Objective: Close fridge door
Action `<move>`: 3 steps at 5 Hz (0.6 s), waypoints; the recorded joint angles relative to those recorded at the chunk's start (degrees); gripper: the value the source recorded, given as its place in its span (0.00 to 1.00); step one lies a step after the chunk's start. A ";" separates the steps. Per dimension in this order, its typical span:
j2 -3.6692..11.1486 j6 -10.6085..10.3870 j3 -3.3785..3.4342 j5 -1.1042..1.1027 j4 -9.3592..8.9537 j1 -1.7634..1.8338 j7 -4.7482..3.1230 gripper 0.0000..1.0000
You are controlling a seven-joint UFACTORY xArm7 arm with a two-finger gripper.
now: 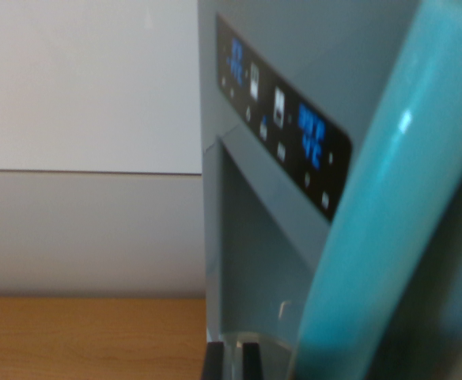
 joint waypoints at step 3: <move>1.84 0.00 -0.76 0.02 1.16 0.00 0.00 1.00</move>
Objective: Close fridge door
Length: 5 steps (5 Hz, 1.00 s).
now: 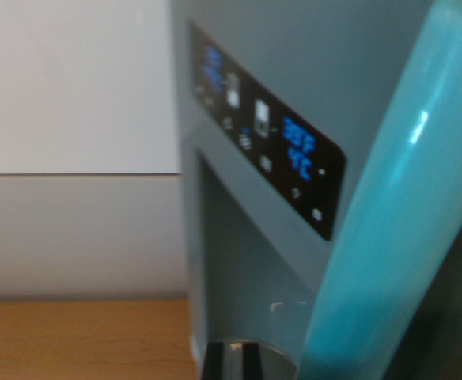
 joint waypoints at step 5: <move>4.90 0.00 -5.28 0.00 4.17 -0.01 0.00 1.00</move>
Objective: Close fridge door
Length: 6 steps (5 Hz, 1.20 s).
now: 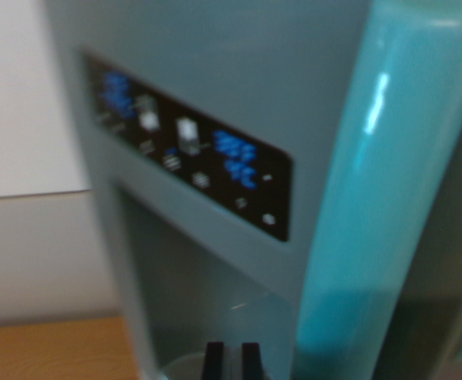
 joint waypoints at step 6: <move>8.29 0.00 -3.56 0.00 6.59 0.00 0.00 1.00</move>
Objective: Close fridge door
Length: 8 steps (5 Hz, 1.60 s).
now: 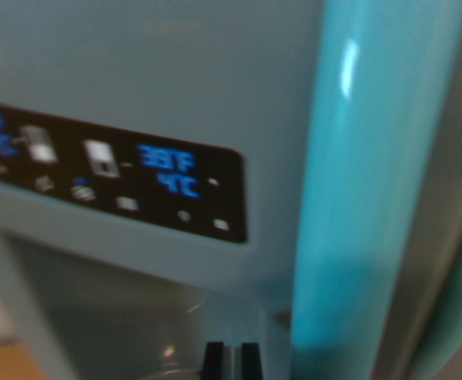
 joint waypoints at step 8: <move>8.66 -0.01 -2.54 0.00 8.69 0.00 0.00 1.00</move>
